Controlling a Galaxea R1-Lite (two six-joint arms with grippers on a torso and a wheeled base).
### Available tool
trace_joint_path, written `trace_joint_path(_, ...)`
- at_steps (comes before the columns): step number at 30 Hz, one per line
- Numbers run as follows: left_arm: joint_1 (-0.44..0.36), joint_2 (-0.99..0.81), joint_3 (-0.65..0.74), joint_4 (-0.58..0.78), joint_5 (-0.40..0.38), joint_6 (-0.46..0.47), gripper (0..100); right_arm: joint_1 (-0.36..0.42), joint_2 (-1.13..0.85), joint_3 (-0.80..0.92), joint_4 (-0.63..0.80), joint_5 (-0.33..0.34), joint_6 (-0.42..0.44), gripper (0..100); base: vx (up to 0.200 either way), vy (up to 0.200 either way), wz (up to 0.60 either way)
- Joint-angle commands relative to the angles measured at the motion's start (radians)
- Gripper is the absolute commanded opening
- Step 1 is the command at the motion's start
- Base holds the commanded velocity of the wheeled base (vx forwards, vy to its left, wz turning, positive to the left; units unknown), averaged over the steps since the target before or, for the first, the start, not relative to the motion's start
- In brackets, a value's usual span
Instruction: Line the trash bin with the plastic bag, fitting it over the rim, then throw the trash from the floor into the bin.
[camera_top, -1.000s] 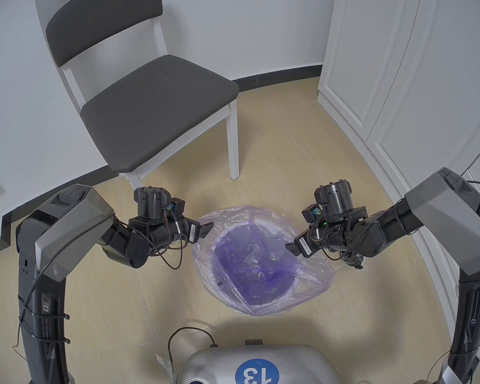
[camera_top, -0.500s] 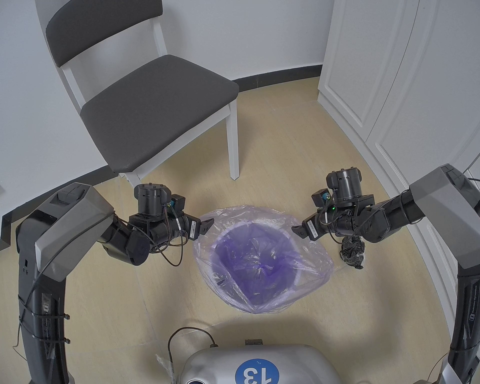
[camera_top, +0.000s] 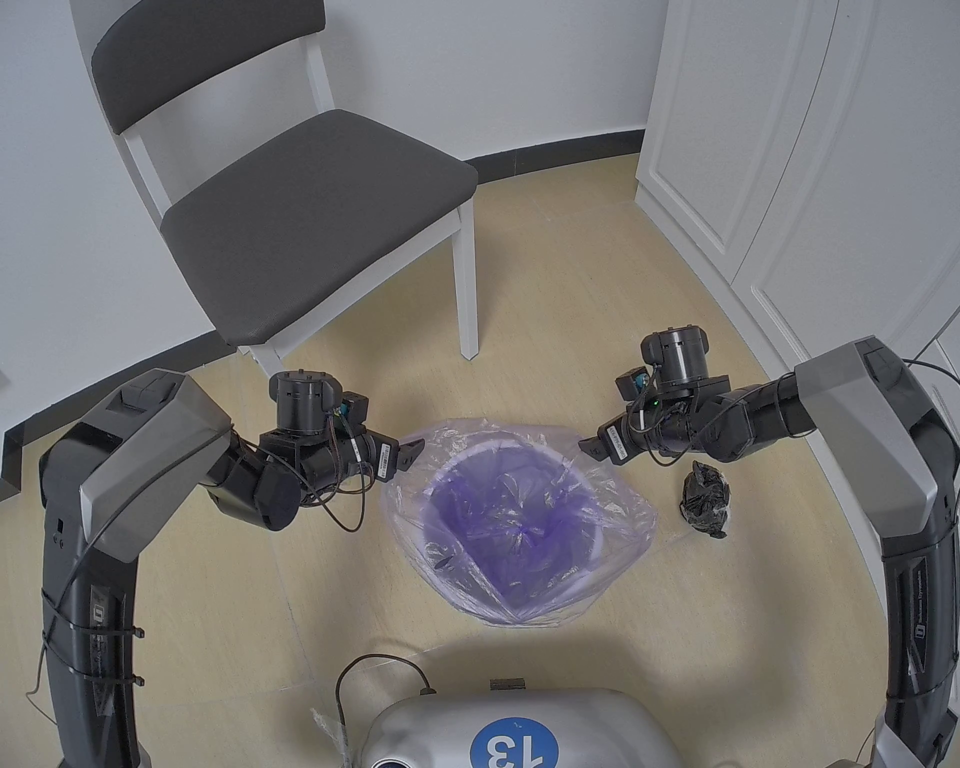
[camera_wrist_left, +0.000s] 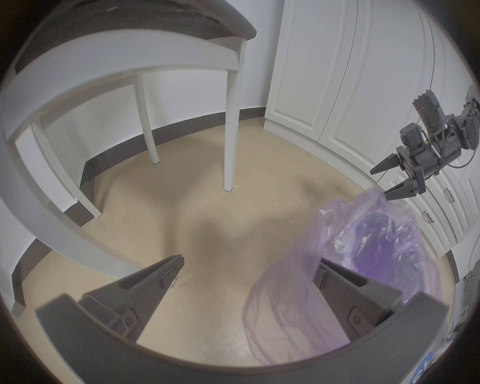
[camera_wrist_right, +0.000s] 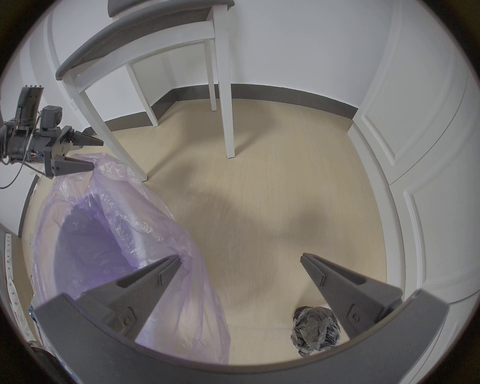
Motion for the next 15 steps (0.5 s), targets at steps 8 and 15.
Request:
trace_joint_path(8,0.016,0.100,-0.066,0.000,0.001,-0.002,100,-0.001,0.065,-0.020,-0.002,0.000,0.000,100,0.000,0.000,0.00)
trace_joint_path(15,0.014,0.021,-0.023,-0.011,0.004,-0.016,100,-0.009,0.005,0.000,-0.008,-0.002,0.005,100,0.000,0.000,0.00)
